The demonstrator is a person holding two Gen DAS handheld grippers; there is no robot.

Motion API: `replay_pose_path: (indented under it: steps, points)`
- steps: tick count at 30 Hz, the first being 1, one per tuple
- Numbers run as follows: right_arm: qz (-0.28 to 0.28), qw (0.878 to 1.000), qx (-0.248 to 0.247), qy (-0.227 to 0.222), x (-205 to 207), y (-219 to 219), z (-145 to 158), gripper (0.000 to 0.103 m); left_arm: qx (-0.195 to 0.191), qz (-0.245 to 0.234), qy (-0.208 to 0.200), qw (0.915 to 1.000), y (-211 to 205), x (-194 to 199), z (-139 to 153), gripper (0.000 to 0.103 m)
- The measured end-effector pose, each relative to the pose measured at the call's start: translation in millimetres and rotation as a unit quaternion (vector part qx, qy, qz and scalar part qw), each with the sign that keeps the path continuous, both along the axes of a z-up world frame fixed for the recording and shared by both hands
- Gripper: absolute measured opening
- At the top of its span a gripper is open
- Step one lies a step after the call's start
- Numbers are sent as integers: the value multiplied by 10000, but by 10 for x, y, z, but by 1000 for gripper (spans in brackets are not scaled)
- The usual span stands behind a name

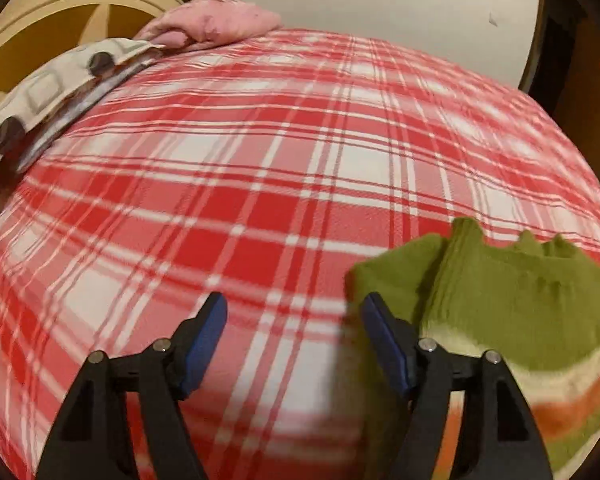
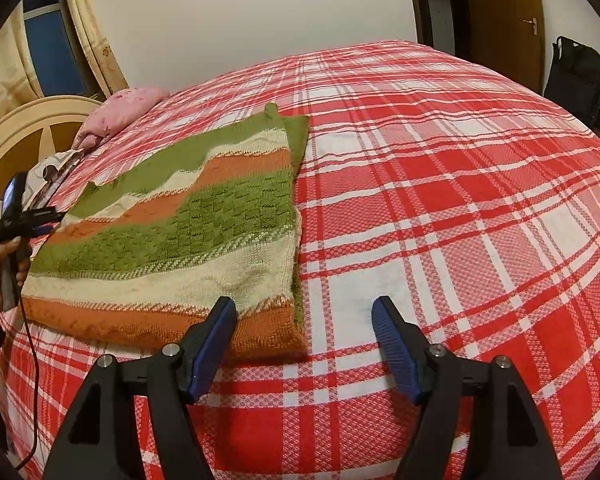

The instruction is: Fold small clothes

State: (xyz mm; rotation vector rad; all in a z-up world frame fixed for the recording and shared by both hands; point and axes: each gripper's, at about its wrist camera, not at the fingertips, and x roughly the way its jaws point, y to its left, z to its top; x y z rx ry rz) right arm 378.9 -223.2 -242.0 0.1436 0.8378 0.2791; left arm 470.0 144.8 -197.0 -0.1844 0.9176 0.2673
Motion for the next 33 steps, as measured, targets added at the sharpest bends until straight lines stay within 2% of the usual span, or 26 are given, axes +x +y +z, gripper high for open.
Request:
replay_pose_path:
  steps: [4, 6, 8, 10, 13, 16, 20, 23, 33]
  points:
    - [-308, 9968, -570, -475, -103, 123, 249, 71, -49, -516, -474, 9975, -252, -585, 287, 77]
    - [-58, 9951, -682, -717, -113, 322, 424, 71, 112, -743, -628, 9952, -431, -832, 347, 92]
    - [271, 9955, -656, -624, -31, 548, 502, 71, 319, -975, -646, 9926, -603, -952, 336, 95]
    - [560, 9949, -651, -529, 87, 767, 511, 71, 485, -1144, -472, 9911, -724, -1020, 241, 95]
    - [701, 9914, -986, -494, 190, 1035, 434, 71, 562, -1072, -194, 9925, -748, -1060, 93, 95]
    - [798, 9907, -1060, -316, 248, 1155, 316, 71, 487, -1082, 107, 9929, -725, -1086, -93, 96]
    - [767, 9899, -1196, -16, 251, 1124, 67, 71, 306, -1105, 21, 9934, -673, -1170, -132, 96]
    - [770, 9916, -1034, -85, 182, 1067, 46, 72, 187, -1062, 19, 9942, -648, -1188, -164, 98]
    - [743, 9898, -1215, -82, 129, 1068, 10, 72, 174, -1101, -69, 9937, -679, -1339, -206, 98]
